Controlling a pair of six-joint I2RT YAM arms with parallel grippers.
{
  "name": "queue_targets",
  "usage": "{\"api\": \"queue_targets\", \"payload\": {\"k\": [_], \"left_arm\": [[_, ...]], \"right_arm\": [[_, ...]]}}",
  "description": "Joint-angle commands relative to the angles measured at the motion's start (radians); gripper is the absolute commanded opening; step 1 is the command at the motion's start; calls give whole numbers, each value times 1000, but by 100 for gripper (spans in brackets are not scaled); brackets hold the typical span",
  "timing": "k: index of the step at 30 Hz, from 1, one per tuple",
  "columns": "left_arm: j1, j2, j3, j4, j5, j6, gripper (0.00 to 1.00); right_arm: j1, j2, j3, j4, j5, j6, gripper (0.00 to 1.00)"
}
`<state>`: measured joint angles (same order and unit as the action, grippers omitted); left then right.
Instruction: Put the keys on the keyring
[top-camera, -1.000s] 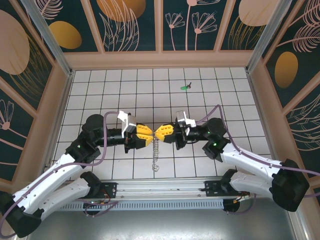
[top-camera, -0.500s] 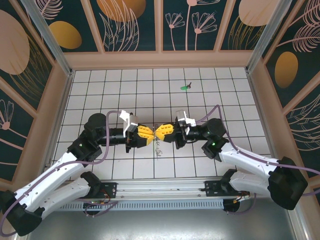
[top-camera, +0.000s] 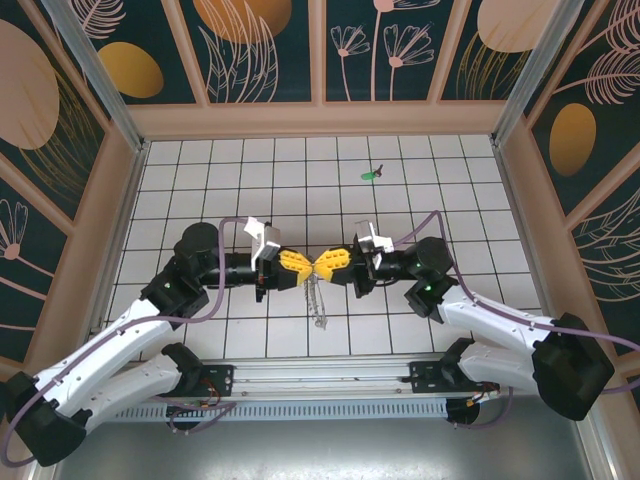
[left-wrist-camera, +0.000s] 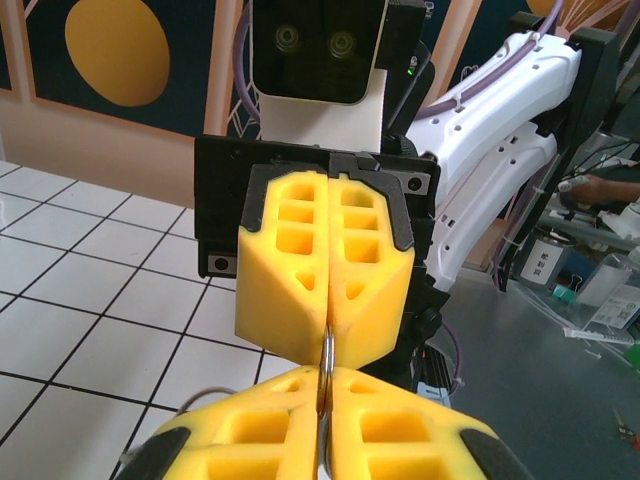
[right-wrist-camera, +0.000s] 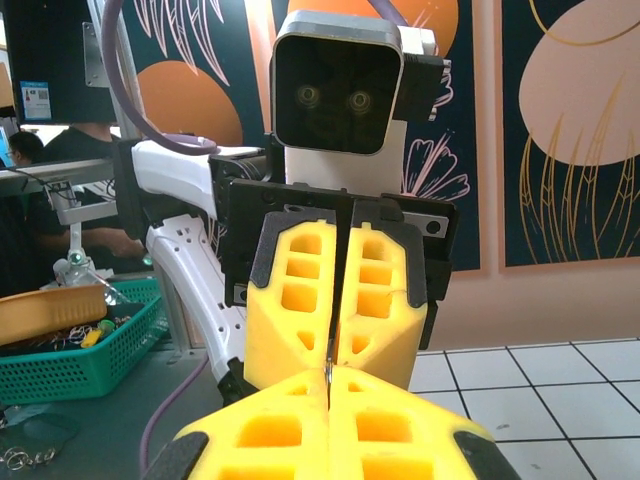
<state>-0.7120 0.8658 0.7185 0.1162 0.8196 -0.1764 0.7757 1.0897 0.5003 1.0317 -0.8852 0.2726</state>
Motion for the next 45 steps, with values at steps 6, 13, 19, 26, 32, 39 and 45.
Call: {"api": "queue_targets", "payload": {"k": [6,13,19,26,32,39,45], "left_arm": [[4,35,82,-36,12,54,0],[4,46,204,-270,-70,197,0],[4,104,330,-508,-132,331,0],[4,194,453,-736,-201,460,0],[3,215,482,-794,-202,482,0],[5,240,511,-849,-203,497,0],[3,253,531,-883,-212,510,0]], "right_arm": [[-25,0,-21,125,-25,32,0],[-51,-86,1,-164,62,-102,31],[-55,-175,109,-645,164,-332,35],[-49,-156,225,-896,209,-444,33],[-20,-128,257,-948,192,-495,31],[-9,-81,297,-980,127,-537,29],[-9,-36,350,-1004,66,-567,28]]}}
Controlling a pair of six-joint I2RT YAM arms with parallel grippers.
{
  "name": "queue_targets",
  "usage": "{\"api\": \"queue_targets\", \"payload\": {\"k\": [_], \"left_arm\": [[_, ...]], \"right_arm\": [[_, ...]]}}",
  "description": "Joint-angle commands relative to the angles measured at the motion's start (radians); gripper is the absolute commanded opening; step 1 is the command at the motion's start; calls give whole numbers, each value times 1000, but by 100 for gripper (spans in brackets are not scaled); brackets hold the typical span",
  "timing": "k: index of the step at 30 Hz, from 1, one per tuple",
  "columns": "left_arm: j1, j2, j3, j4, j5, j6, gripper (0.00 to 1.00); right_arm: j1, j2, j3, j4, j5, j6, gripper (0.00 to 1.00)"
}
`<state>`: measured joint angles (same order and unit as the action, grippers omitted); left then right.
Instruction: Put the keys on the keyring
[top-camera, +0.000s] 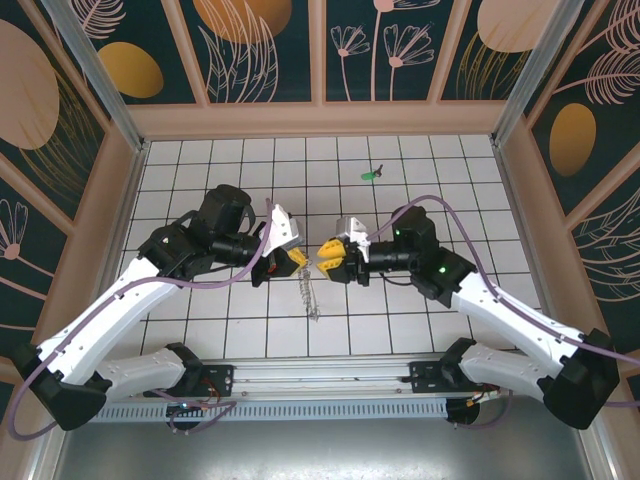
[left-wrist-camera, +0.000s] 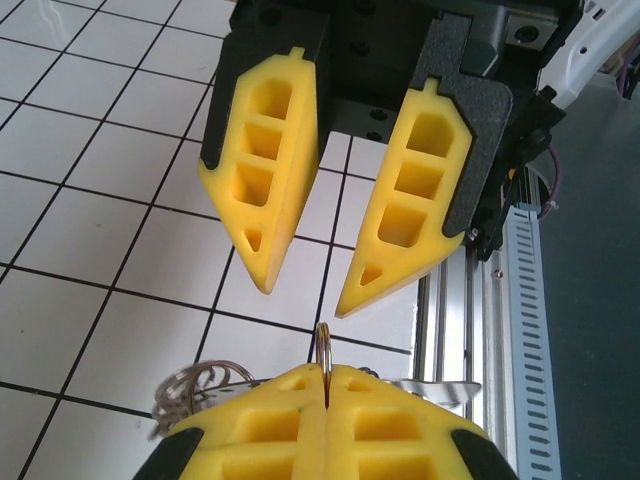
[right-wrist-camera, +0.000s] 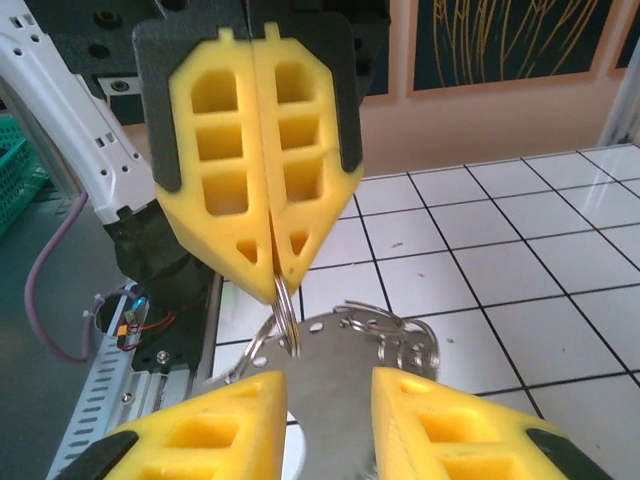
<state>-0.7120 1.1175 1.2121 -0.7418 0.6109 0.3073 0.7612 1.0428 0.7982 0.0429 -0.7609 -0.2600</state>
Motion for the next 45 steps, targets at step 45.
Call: {"api": "queue_targets", "payload": {"k": [45], "left_arm": [[1,-202,-199,339,59,-150,27]], "right_arm": [[-14,12,-61,453,-184,182,0]]}}
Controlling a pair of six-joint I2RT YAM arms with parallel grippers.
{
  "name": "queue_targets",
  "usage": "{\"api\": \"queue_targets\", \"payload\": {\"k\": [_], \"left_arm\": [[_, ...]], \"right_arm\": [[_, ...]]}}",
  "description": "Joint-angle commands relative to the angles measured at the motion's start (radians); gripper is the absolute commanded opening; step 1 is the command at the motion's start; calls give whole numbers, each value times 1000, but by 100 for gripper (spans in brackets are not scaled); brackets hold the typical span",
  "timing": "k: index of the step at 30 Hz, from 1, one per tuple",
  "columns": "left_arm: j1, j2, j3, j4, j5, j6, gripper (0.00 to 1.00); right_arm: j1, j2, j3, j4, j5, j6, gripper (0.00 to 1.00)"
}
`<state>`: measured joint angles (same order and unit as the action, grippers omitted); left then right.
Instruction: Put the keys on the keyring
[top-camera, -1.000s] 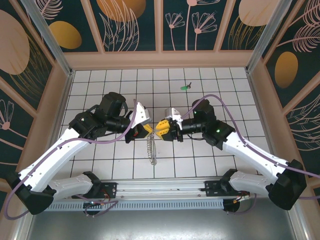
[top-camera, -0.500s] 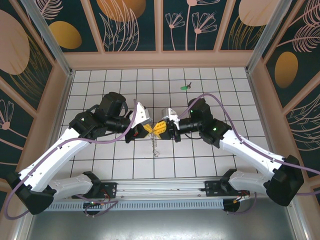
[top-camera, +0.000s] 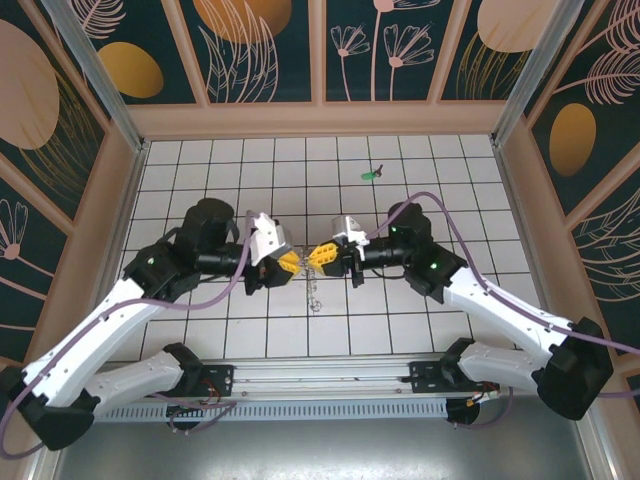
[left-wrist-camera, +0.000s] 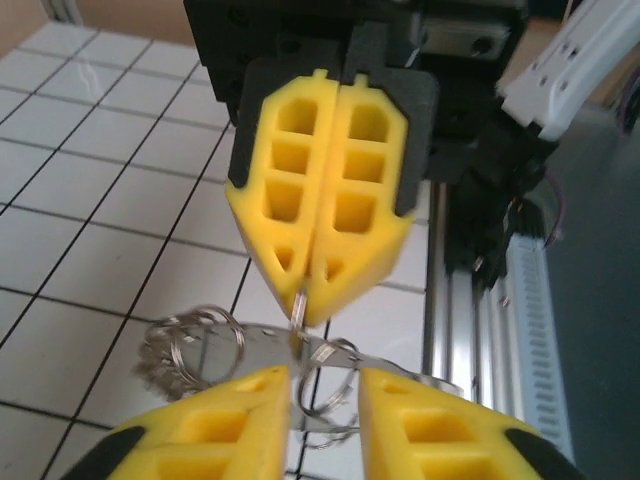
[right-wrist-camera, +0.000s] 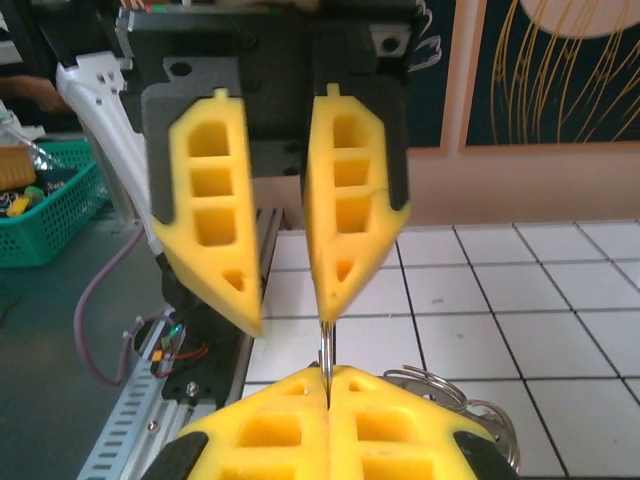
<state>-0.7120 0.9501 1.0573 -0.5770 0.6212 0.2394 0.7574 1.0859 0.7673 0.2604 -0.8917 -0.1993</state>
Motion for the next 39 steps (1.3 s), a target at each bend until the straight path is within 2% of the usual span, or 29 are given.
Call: {"api": "queue_targets", "payload": {"k": [1,13,28,34,39], "left_arm": [[2,-47,-62,200,49,-98,28],[2,-100,-155,443,113,-217,31],[1,-61,-180,589,196,-287,29],[2,-47,-187,596,197,-291,20],[1,-24,-192,605,211,-296,19]], "right_arm": [[-10,-36,-45,278,-56,151,0],[-10,-33,-190,780,-42,458,0],[-2,15,-239,941,-9,514,0],[-1,19,-241,949,-12,514,0],[-3,21,-241,952,-12,512,0]]}}
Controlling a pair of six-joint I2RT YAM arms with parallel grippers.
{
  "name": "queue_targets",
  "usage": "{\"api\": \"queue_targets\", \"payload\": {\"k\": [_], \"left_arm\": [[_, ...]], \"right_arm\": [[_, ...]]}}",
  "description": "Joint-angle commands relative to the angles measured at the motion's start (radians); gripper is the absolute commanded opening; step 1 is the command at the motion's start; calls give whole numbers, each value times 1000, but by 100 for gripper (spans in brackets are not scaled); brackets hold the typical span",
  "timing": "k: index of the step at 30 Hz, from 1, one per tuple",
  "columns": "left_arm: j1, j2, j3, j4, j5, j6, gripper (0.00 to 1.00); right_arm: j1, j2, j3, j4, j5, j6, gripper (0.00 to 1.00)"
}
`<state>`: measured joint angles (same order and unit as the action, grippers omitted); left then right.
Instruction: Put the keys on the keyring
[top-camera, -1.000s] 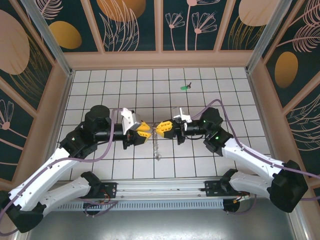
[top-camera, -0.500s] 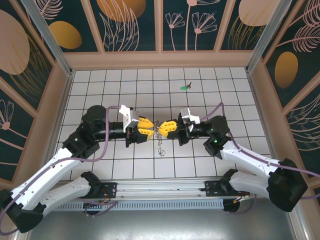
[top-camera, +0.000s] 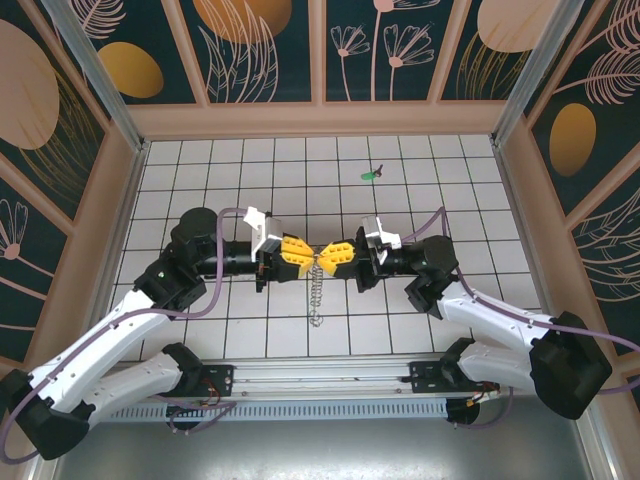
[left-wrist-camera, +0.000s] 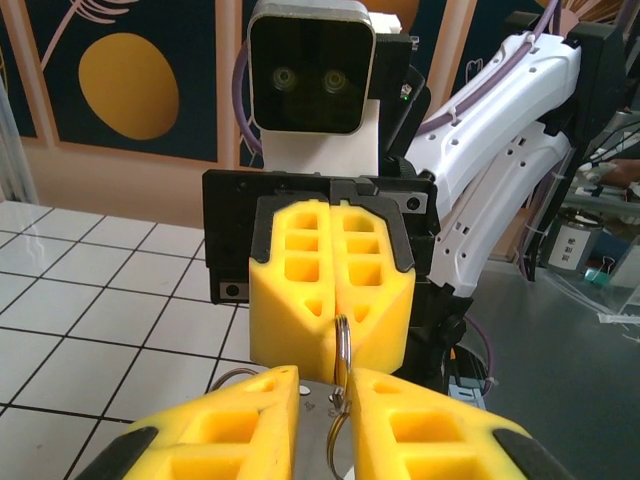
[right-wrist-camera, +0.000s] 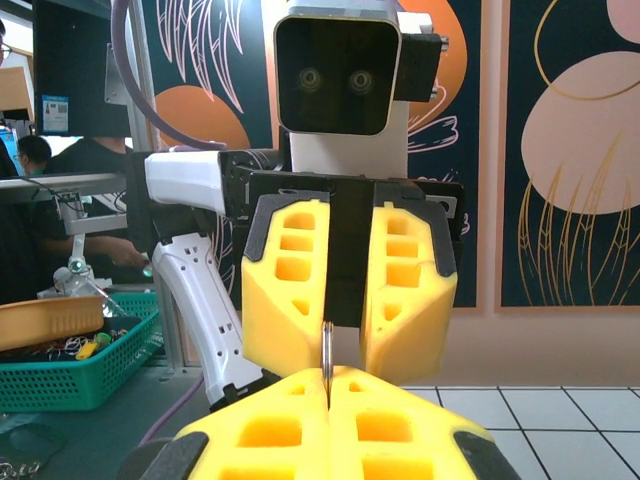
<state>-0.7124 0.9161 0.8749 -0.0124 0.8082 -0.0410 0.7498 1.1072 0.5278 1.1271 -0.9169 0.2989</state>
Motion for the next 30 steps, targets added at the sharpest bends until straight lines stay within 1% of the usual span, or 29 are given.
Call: {"api": "queue_targets", "payload": {"k": [1,3,5,6,9,10,11,12,13,15,16,18,20,22,30], "left_arm": [[1,13,-10,47,28,-20,18],[2,18,-10,56,30,-24,15],[1,21,-11,52,29,-26,3],[2,20,-11,48,30,-26,0],[1,8,-10,24,17,-19,0],[1,2,-2,2,1,-7,0],[1,-2,9,-29,-16,10,0],[1,-3,28,-75,-35,38,0],[2,1,55,-135,-58,73,0],[1,23,91,-245,-94,134,0],[2,38,139,-298,-105,164,0],[2,65,178,-377,-118,207,0],[2,86,206,-433,-125,236,0],[2,98,230,-468,-130,256,0],[1,127,292,-578,-134,307,0]], "right_arm": [[5,0,-3,85,13,14,0],[5,-1,-5,83,16,13,0],[6,-6,2,56,21,1,0],[5,-9,5,44,22,-5,0],[5,-25,19,-40,38,-47,0],[5,-37,29,-100,52,-74,2],[5,-50,39,-163,71,-103,10],[6,-64,61,-266,98,-153,17],[8,-76,88,-378,116,-211,22],[10,-93,150,-590,147,-314,26],[10,-101,175,-668,163,-354,28],[10,-112,211,-782,184,-413,31],[10,-120,233,-853,202,-447,32],[10,-119,251,-913,218,-475,30],[19,-125,270,-999,195,-522,29]]}}
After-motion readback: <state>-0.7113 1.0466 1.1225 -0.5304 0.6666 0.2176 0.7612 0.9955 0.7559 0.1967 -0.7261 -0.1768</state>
